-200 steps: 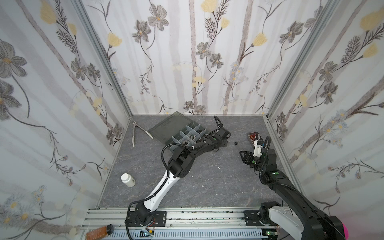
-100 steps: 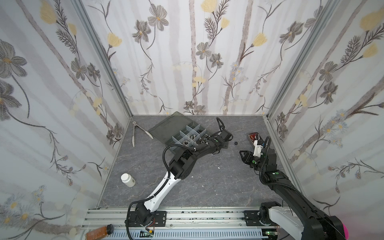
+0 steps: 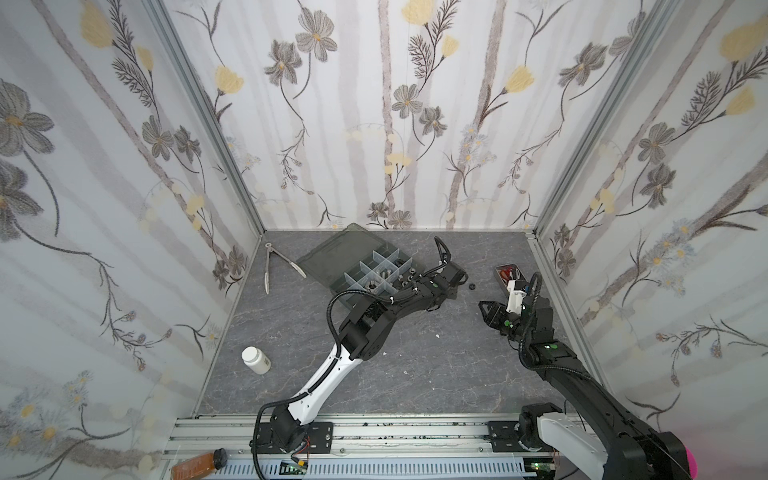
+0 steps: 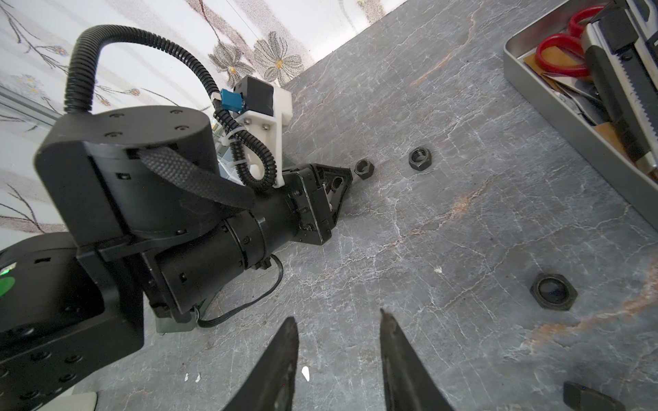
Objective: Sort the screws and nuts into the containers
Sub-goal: 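Close the left gripper around one black hex nut, then lift the black hex nut and carry it over the organizer with the left gripper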
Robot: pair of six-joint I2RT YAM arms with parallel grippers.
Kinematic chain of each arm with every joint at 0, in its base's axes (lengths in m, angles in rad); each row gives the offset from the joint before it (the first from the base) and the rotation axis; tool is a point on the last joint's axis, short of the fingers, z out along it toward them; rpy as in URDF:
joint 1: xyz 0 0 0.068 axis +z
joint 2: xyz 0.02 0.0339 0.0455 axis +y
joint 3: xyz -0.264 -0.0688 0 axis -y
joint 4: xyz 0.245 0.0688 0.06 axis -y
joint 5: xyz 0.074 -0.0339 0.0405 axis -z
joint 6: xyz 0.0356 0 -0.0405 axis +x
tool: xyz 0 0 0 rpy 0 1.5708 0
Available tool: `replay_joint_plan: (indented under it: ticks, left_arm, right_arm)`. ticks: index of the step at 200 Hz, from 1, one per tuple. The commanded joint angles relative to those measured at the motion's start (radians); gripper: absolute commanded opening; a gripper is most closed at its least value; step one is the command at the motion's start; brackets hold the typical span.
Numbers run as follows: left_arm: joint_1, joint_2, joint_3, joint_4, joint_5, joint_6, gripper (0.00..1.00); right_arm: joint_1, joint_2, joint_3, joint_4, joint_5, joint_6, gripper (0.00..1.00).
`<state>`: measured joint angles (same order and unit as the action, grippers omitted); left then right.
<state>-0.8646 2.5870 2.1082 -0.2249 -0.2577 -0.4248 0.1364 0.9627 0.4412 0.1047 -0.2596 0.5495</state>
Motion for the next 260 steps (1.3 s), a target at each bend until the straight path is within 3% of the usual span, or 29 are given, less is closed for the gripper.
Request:
replay_joint_plan:
  ticks: [1, 102, 260]
  left_arm:
    - [0.002, 0.004, -0.004, -0.083, 0.024, 0.006, 0.27]
    - [0.002, -0.151, -0.099, -0.036, 0.054, 0.009, 0.23]
    - [0.077, -0.686, -0.773, 0.197, 0.027, -0.032, 0.23]
  right_arm:
    - [0.001, -0.005, -0.002, 0.028, -0.01, 0.005, 0.4]
    - [0.0, -0.036, 0.007, -0.003, 0.012, 0.003, 0.4]
    - [0.043, 0.063, 0.013, 0.001, -0.055, 0.05, 0.41]
